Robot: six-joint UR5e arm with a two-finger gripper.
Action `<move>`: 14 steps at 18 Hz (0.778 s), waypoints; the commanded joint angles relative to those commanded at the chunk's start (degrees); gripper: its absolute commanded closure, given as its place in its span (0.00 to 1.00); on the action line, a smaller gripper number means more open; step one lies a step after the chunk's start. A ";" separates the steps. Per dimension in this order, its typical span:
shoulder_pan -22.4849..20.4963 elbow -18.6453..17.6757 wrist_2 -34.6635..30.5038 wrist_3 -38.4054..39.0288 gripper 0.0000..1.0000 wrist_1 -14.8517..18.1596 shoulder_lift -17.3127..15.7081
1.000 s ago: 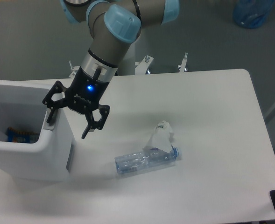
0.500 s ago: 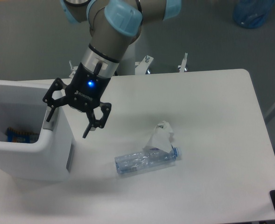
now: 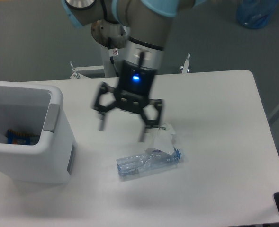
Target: Open the trash can
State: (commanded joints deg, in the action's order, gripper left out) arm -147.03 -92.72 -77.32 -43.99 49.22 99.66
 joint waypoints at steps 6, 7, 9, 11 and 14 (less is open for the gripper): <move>-7.56 3.60 -0.73 -9.62 0.00 0.00 8.96; -8.09 4.13 -0.81 -9.88 0.00 -0.08 9.58; -8.10 3.78 -1.25 -14.51 0.00 0.27 10.55; -7.92 3.78 -7.45 -23.81 0.00 2.36 11.25; -7.40 4.39 -13.29 -30.62 0.00 7.11 11.61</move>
State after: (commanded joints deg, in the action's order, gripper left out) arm -154.43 -88.33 -90.61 -74.61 56.33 111.27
